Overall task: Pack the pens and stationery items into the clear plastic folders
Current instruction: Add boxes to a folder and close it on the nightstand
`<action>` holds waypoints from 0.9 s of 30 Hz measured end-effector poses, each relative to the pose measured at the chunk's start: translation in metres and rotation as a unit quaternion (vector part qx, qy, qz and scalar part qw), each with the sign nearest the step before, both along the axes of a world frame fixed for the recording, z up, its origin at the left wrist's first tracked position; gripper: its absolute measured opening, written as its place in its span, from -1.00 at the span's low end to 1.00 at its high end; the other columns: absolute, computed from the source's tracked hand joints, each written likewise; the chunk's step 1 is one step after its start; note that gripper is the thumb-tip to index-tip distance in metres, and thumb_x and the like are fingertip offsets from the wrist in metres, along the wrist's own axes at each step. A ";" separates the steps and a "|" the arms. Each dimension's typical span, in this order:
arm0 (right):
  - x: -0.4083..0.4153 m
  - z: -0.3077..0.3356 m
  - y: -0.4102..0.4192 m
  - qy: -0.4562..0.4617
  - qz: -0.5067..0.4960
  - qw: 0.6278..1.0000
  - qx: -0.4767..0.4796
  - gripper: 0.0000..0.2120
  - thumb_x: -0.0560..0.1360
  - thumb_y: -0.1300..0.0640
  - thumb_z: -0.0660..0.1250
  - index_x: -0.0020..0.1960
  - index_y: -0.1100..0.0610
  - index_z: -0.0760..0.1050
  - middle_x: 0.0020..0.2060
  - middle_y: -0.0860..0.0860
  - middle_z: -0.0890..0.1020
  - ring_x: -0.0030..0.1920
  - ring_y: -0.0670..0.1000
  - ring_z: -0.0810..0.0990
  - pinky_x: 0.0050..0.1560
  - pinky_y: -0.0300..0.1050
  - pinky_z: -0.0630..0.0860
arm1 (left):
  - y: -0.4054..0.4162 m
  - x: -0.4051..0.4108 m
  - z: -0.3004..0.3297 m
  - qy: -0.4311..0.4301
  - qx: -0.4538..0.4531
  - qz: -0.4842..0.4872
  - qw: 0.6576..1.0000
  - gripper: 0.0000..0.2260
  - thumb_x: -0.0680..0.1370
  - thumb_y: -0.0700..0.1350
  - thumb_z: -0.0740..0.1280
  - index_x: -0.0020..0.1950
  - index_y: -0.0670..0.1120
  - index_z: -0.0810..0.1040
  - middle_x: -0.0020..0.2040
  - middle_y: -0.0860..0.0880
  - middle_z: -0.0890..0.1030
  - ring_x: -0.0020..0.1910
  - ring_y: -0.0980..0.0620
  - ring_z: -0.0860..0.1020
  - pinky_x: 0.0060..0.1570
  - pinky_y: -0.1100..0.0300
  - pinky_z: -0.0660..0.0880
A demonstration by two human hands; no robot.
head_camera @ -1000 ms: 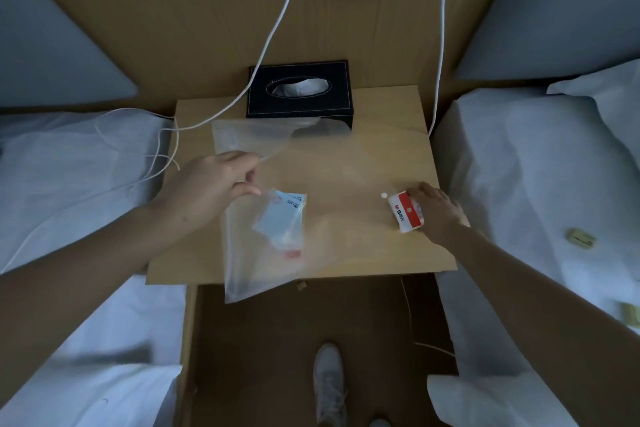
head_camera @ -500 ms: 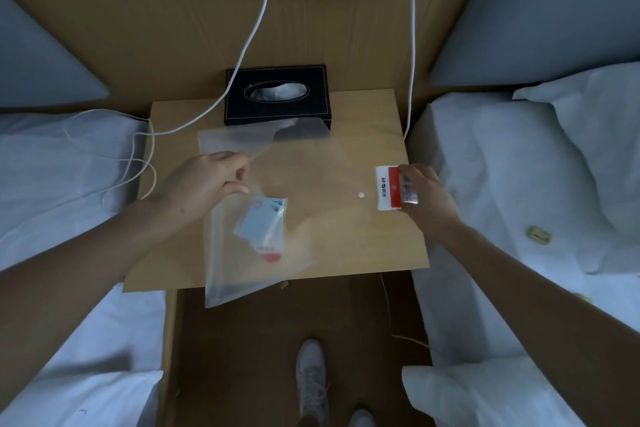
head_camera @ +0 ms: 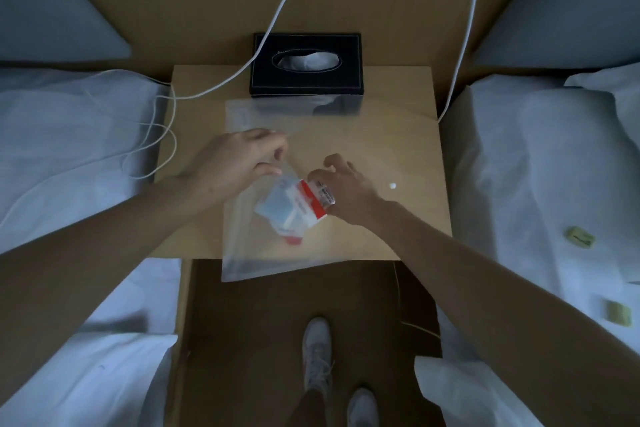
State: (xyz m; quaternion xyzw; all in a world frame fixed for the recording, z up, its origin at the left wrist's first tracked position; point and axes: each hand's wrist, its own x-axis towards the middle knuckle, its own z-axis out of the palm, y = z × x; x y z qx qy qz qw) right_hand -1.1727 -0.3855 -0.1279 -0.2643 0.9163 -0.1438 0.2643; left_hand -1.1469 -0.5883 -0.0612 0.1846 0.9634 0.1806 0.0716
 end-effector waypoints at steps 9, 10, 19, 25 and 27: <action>0.001 -0.033 -0.047 -0.046 0.038 0.996 -0.060 -0.50 0.62 0.20 0.17 0.51 0.11 0.09 0.40 0.10 0.24 0.36 0.14 0.30 0.30 -0.11 0.22 | -0.012 0.001 -0.007 0.018 0.046 -0.015 0.999 -0.70 0.49 -0.12 0.40 -0.05 0.05 0.26 0.14 -0.14 0.59 0.02 -0.18 0.59 -0.11 -0.10 0.55; 0.001 -0.033 -0.045 -0.051 0.046 0.996 -0.049 -0.45 0.60 0.24 0.18 0.53 0.12 0.04 0.45 0.10 0.19 0.39 0.12 0.26 0.34 -0.11 0.19 | -0.013 0.001 -0.008 0.013 0.045 -0.007 0.999 -0.72 0.50 -0.11 0.39 -0.04 0.05 0.26 0.17 -0.13 0.58 0.04 -0.18 0.59 -0.09 -0.10 0.55; -0.011 -0.006 0.032 0.000 -0.166 0.979 -0.115 -0.58 0.51 0.35 0.29 0.33 0.09 0.43 0.27 0.07 0.42 0.08 -0.03 0.50 0.05 -0.31 0.43 | 0.009 -0.003 -0.024 -0.044 0.043 -0.002 0.998 -0.66 0.55 -0.10 0.33 0.32 -0.07 0.47 0.38 -0.07 0.42 0.35 -0.05 0.41 0.25 0.15 0.35; -0.011 -0.013 0.080 0.009 -0.354 0.931 -0.089 -0.60 0.51 0.26 0.33 0.32 0.13 0.38 0.18 0.13 0.44 0.01 0.02 0.48 -0.07 -0.30 0.42 | 0.046 -0.006 -0.067 -0.070 -0.133 -0.028 0.988 -0.44 0.64 -0.03 0.16 0.56 0.06 -0.05 0.54 -0.09 0.13 0.46 -0.08 0.24 0.40 0.06 0.22; -0.006 -0.027 0.085 -0.050 -0.388 0.919 -0.052 -0.50 0.51 0.19 0.35 0.39 0.14 0.27 0.27 0.15 0.37 0.19 0.13 0.46 0.17 -0.09 0.44 | 0.055 0.000 -0.081 -0.071 -0.189 -0.038 0.979 -0.36 0.64 0.00 0.14 0.55 0.04 -0.24 0.56 -0.10 0.05 0.49 -0.07 0.17 0.42 0.00 0.18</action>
